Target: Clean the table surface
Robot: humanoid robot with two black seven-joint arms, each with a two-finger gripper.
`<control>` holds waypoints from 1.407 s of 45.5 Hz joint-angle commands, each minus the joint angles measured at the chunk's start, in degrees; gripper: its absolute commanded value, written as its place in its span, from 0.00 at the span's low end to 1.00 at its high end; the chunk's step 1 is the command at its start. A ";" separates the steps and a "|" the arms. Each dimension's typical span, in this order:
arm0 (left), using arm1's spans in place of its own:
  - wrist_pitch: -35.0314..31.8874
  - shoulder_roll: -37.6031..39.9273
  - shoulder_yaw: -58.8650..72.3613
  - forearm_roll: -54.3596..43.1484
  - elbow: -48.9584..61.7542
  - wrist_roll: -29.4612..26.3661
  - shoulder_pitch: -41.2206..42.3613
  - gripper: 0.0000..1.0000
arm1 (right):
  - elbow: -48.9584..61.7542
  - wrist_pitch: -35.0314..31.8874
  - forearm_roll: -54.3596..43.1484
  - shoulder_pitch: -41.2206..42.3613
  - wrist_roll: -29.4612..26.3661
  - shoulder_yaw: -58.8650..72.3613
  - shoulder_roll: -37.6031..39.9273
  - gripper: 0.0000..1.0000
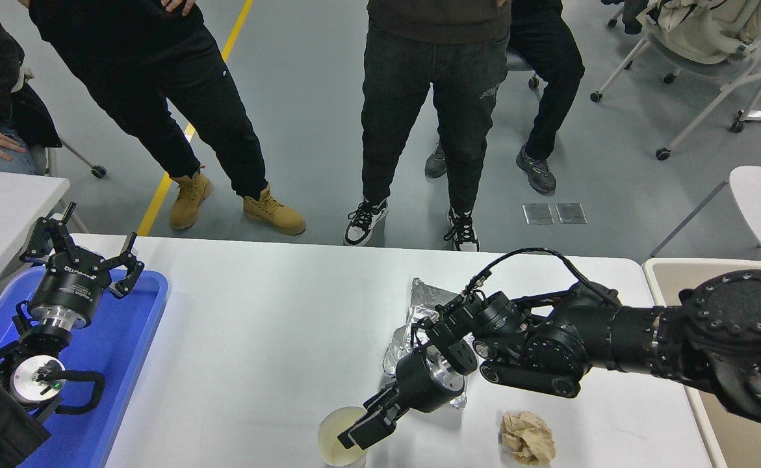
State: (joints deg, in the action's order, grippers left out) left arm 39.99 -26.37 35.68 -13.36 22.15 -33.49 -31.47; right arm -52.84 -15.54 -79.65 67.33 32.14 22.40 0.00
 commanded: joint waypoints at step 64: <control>0.00 0.00 0.00 0.00 0.00 0.00 0.00 1.00 | 3.18 3.41 0.81 3.51 9.08 -8.07 0.26 0.00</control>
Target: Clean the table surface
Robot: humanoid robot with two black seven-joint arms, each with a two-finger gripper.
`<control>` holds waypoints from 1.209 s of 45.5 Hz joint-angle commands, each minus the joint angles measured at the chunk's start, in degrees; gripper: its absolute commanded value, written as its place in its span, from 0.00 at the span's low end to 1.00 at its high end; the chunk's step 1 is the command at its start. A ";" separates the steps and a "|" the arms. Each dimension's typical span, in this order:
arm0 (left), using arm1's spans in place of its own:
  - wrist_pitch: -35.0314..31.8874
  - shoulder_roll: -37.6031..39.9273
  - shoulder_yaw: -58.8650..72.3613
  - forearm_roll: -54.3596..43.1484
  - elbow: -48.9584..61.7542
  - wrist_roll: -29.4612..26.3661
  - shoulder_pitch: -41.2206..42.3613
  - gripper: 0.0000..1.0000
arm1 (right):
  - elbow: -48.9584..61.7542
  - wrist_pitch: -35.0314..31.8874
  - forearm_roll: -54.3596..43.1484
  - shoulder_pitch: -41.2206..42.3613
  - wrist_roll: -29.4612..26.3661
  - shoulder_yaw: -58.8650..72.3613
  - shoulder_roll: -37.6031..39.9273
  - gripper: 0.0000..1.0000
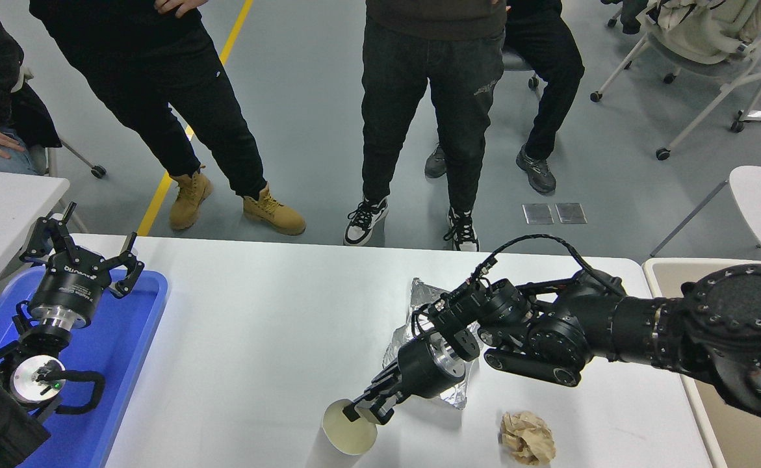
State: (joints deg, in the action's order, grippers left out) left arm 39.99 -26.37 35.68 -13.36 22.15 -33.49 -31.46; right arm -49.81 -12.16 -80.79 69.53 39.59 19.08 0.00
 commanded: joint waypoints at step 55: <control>0.00 0.00 0.00 0.00 0.00 0.00 0.00 1.00 | 5.94 -0.58 16.09 0.43 1.55 -19.61 12.92 0.00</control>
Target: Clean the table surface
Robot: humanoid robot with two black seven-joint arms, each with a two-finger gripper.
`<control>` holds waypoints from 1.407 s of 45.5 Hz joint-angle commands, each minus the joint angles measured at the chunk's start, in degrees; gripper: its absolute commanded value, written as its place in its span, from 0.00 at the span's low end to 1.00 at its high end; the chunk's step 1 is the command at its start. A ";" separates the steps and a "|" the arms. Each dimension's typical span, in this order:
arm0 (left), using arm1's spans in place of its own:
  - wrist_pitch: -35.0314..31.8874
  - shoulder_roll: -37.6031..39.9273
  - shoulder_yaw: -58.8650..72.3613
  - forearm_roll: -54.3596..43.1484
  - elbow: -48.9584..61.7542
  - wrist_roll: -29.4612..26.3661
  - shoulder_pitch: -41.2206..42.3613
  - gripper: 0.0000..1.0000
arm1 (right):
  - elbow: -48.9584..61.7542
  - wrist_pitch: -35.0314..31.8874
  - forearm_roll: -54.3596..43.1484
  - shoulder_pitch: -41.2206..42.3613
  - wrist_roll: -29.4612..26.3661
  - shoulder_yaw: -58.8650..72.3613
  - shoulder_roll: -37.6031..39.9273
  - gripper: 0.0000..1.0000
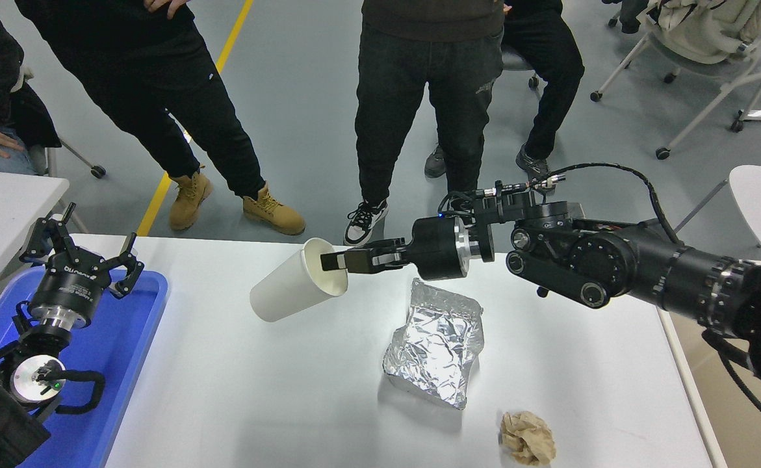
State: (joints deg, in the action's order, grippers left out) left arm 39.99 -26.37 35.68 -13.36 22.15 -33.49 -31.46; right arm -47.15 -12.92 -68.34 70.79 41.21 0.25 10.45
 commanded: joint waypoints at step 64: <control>0.00 0.00 0.00 0.00 0.00 0.00 0.00 1.00 | 46.45 -0.18 27.03 -16.29 -3.94 11.25 20.93 0.00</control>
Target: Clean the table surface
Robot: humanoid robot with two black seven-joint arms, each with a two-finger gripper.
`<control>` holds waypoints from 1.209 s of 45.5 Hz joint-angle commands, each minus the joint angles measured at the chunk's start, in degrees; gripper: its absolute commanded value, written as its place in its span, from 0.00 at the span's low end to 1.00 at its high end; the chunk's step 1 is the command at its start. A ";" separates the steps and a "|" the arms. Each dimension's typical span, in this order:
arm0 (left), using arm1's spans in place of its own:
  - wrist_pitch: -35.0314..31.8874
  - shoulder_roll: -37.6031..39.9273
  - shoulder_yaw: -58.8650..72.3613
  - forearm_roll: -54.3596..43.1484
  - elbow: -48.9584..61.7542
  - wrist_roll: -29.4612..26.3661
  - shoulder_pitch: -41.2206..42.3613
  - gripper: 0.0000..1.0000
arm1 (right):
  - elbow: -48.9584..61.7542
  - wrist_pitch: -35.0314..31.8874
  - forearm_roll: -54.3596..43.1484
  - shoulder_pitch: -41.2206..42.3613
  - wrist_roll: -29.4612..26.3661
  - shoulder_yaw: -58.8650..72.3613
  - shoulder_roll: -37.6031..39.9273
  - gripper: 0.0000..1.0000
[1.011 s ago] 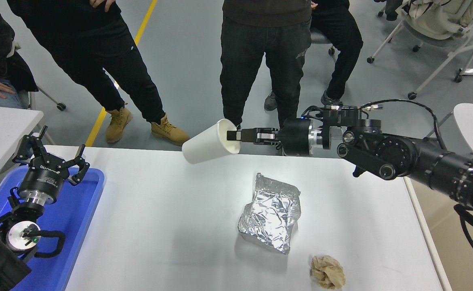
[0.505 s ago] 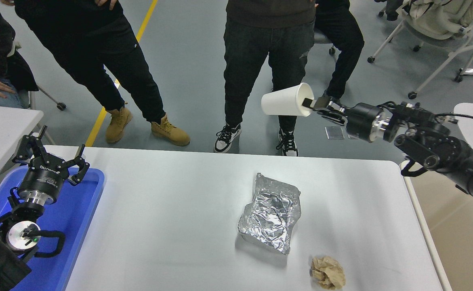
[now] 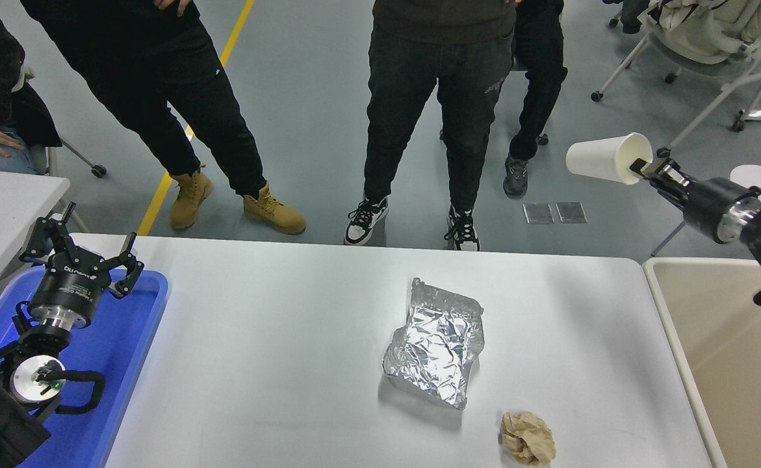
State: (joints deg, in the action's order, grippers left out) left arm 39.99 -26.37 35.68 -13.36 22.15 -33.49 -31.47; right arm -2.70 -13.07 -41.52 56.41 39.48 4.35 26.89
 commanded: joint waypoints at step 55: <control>0.00 0.00 0.00 0.00 0.00 0.00 0.00 1.00 | 4.63 1.29 0.30 -13.16 -24.19 17.71 8.01 0.00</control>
State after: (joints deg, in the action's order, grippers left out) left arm 39.99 -26.37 35.68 -13.36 22.15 -33.49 -31.46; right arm 1.90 -12.37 -41.05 45.92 18.84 18.96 35.62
